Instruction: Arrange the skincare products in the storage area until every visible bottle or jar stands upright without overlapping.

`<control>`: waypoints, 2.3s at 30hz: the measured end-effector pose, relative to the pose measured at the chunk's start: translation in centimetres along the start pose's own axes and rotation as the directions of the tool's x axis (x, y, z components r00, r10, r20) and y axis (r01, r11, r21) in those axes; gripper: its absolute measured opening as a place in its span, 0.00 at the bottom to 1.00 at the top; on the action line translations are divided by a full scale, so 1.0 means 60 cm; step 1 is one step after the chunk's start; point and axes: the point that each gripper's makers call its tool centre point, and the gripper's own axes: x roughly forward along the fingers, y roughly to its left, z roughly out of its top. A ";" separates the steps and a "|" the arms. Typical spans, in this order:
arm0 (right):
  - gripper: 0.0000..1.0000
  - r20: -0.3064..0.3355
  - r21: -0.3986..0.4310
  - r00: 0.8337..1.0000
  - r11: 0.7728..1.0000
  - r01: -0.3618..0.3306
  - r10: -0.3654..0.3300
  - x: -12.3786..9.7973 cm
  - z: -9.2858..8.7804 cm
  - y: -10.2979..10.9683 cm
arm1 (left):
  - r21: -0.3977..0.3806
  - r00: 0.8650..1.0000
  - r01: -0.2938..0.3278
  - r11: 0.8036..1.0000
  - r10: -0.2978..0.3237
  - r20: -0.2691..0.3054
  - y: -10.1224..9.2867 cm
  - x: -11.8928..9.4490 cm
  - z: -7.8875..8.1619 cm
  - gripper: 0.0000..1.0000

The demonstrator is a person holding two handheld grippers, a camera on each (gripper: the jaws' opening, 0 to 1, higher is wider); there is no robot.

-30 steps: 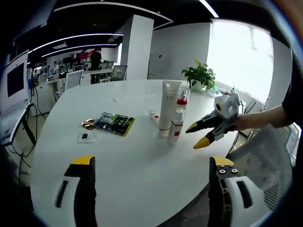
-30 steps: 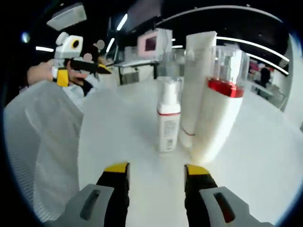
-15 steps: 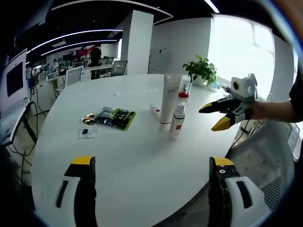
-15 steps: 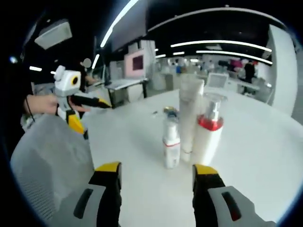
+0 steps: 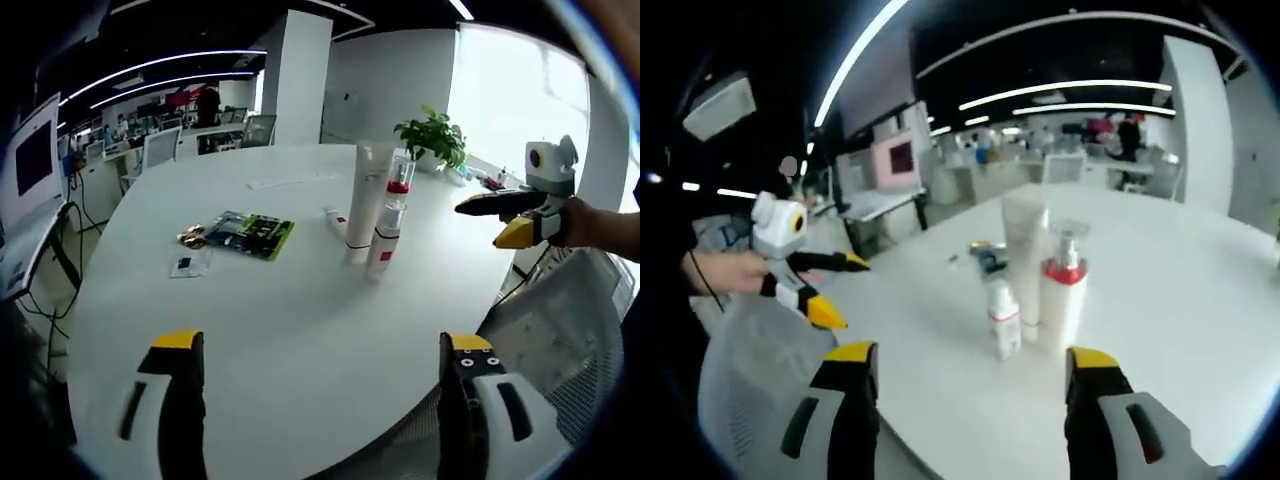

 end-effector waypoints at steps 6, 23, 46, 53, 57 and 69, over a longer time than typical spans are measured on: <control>0.81 -0.002 0.038 1.000 0.999 0.021 -0.021 -0.010 0.003 0.012 | -0.018 1.000 -0.011 1.000 0.011 -0.010 0.002 -0.002 -0.004 0.96; 0.99 -0.035 0.115 0.999 0.993 0.034 -0.030 -0.043 0.016 0.018 | 0.011 1.000 -0.018 1.000 0.018 -0.024 -0.003 0.000 -0.004 0.99; 0.99 -0.112 0.099 0.989 0.990 0.104 -0.092 -0.023 -0.004 -0.105 | -0.041 0.997 -0.070 0.997 0.069 -0.030 0.024 -0.002 -0.007 0.96; 0.99 -0.145 0.071 0.985 0.992 0.109 -0.098 -0.007 -0.001 -0.148 | -0.038 0.996 -0.082 0.996 0.080 -0.048 0.028 0.000 -0.013 0.97; 0.97 -0.163 0.055 0.982 0.992 0.111 -0.101 0.002 0.006 -0.171 | -0.048 0.995 -0.091 0.995 0.088 -0.052 0.032 0.000 -0.015 0.96; 0.96 -0.187 0.038 0.975 0.991 0.127 -0.118 0.030 0.033 -0.247 | -0.078 0.992 -0.111 0.991 0.106 -0.070 0.042 0.000 -0.021 0.96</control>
